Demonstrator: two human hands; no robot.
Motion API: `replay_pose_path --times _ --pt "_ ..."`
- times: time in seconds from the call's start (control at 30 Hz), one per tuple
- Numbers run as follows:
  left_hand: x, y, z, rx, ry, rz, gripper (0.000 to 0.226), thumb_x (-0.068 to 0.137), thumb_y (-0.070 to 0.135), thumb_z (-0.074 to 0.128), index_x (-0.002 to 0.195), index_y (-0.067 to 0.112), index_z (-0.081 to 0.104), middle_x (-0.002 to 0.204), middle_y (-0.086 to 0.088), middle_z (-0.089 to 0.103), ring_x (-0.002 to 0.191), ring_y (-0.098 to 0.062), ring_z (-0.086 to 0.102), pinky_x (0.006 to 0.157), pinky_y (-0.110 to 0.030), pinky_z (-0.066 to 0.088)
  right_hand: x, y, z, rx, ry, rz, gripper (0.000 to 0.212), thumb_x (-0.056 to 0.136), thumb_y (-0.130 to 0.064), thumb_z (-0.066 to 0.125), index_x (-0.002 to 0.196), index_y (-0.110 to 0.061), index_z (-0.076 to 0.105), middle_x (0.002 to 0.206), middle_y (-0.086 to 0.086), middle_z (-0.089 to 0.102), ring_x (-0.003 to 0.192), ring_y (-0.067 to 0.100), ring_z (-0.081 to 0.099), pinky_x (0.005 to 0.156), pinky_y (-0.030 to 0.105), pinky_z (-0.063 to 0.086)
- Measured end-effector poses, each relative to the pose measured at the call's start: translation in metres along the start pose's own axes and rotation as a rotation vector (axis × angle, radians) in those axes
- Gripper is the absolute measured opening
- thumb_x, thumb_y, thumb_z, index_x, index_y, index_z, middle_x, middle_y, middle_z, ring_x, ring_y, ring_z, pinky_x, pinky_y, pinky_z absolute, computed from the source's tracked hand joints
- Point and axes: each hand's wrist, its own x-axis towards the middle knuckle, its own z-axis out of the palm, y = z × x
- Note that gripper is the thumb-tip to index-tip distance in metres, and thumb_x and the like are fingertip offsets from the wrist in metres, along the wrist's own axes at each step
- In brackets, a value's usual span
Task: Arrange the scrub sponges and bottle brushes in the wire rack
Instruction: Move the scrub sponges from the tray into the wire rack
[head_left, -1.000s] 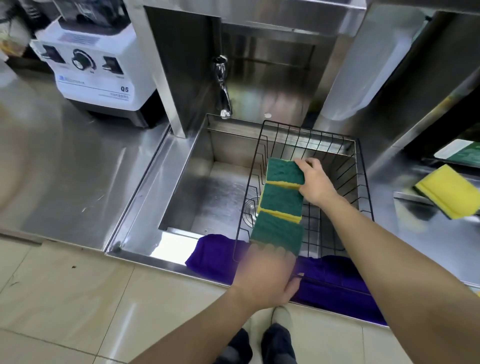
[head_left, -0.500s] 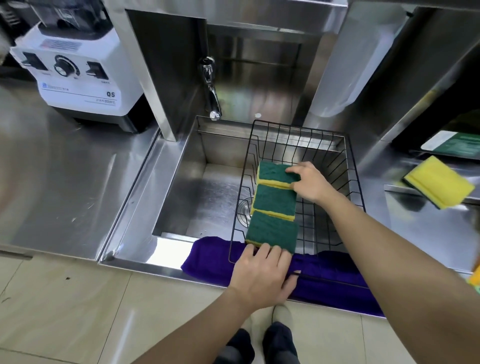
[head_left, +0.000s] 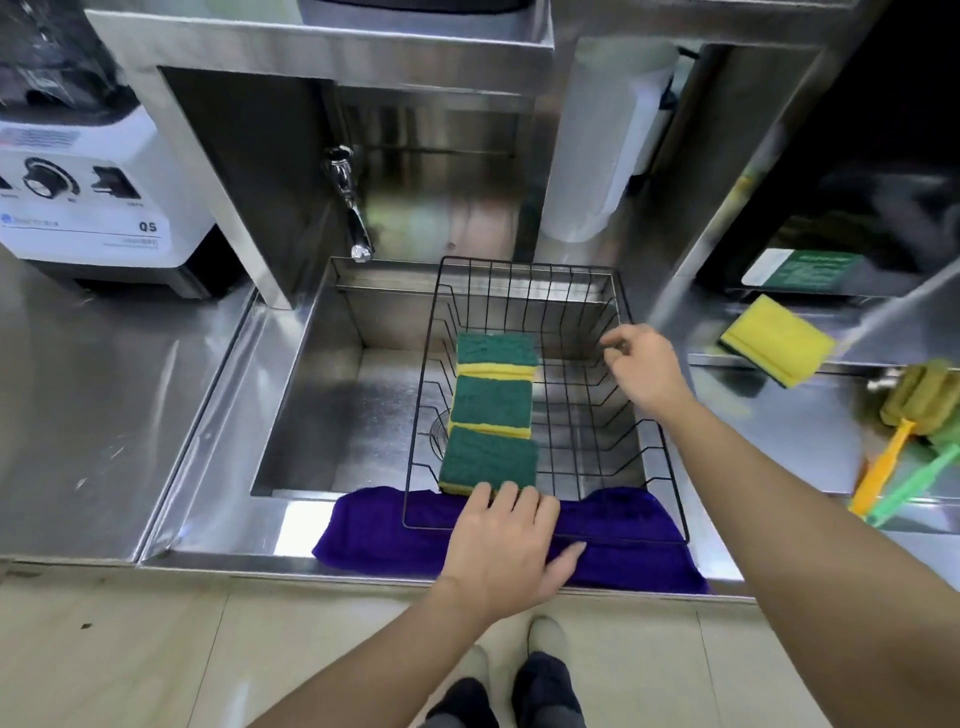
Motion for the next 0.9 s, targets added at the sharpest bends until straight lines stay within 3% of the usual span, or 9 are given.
replay_pose_path --times 0.27,0.37,0.5,0.77,0.9 --pt "0.012 0.031 0.011 0.001 -0.02 0.044 0.045 0.083 0.053 0.049 0.09 0.012 0.063 0.077 -0.003 0.061 0.07 -0.023 0.055 0.067 -0.036 0.044 0.005 0.05 -0.048 0.001 0.29 0.101 0.029 0.091 -0.009 0.047 0.117 -0.004 0.06 0.119 0.021 0.061 0.109 0.038 0.058 0.092 0.041 0.045" --pt "0.015 0.034 0.013 0.007 -0.015 0.036 0.04 0.082 0.052 0.053 0.083 0.013 0.062 0.073 -0.002 0.059 0.065 -0.023 0.053 0.06 -0.034 0.043 0.009 0.077 -0.065 -0.058 0.363 0.209 0.037 0.091 -0.011 0.049 0.127 -0.004 0.051 0.131 0.02 0.053 0.123 0.037 0.048 0.1 0.042 0.036" --pt "0.015 0.034 0.013 0.012 -0.008 0.031 0.037 0.081 0.051 0.055 0.077 0.014 0.059 0.069 -0.001 0.056 0.062 -0.022 0.052 0.053 -0.03 0.04 0.021 0.105 -0.082 -0.19 0.376 0.3 0.047 0.092 -0.02 0.05 0.134 -0.002 0.04 0.14 0.021 0.044 0.133 0.034 0.036 0.107 0.047 0.027" --pt "0.015 0.035 0.013 0.051 -0.022 0.02 0.037 0.081 0.051 0.057 0.074 0.015 0.058 0.068 -0.001 0.054 0.061 -0.021 0.051 0.052 -0.031 0.04 0.045 0.127 -0.103 -0.163 0.27 0.42 0.074 0.09 -0.031 0.056 0.149 -0.01 0.016 0.15 0.018 0.034 0.139 0.035 0.029 0.11 0.05 0.021" --pt "0.014 0.036 0.013 0.056 -0.04 0.015 0.035 0.08 0.05 0.056 0.074 0.015 0.058 0.068 -0.001 0.054 0.06 -0.021 0.051 0.052 -0.03 0.04 0.05 0.121 -0.114 -0.179 0.168 0.582 0.077 0.076 -0.045 0.069 0.135 -0.006 0.039 0.142 0.019 0.032 0.136 0.034 0.028 0.109 0.045 0.022"
